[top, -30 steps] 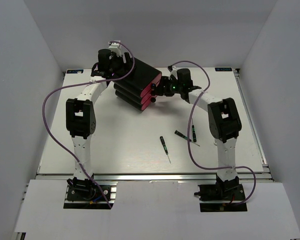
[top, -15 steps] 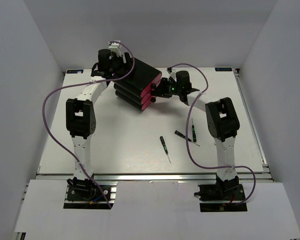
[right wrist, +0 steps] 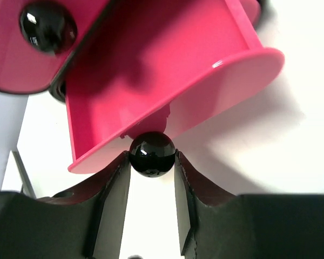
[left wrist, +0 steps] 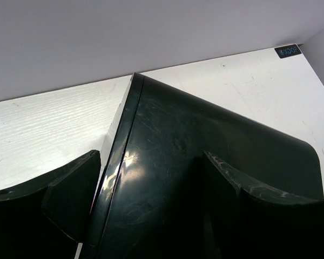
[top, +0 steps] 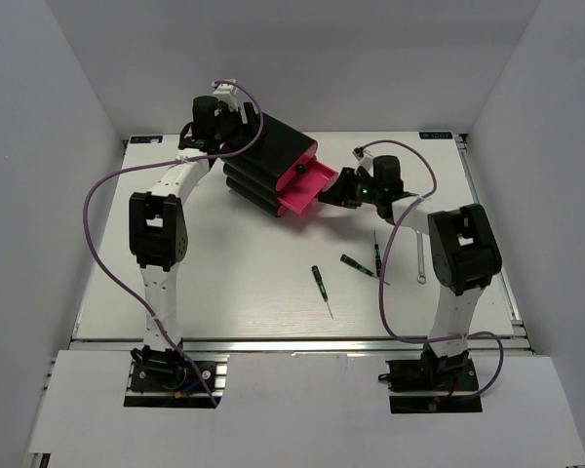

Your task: Sort the tools into containers

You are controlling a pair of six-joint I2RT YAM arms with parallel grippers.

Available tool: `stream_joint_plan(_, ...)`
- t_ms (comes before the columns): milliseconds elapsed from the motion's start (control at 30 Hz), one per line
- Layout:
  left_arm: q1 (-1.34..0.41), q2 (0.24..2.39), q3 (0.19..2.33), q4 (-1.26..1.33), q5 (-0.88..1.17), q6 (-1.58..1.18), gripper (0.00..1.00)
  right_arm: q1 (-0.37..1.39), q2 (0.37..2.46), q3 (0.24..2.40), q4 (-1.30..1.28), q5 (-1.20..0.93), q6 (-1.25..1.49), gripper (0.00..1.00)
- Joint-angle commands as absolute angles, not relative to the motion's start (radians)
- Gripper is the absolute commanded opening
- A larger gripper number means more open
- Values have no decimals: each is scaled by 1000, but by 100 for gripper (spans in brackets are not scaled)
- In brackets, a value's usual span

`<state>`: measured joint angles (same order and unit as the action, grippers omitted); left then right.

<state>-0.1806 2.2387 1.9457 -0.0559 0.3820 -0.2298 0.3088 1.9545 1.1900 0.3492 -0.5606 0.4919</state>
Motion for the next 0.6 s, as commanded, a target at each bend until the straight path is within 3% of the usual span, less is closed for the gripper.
stream_joint_plan(0, -192, 2273, 1925, -235, 388, -216, 84, 259, 1887, 1134, 322, -558, 440, 20)
stream_joint_plan(300, -178, 2278, 1950, -250, 370, -218, 84, 229, 1801, 1060, 250, -591, 342, 24)
stream_joint_plan(367, -175, 2276, 1954, -250, 370, -218, 84, 227, 1801, 1057, 247, -601, 342, 29)
stream_joint_plan(467, -173, 2276, 1967, -258, 359, -219, 84, 227, 1815, 1089, 218, -655, 322, 60)
stream_joint_plan(567, -172, 2263, 1977, -259, 339, -232, 85, 226, 1824, 1121, 144, -693, 292, 72)
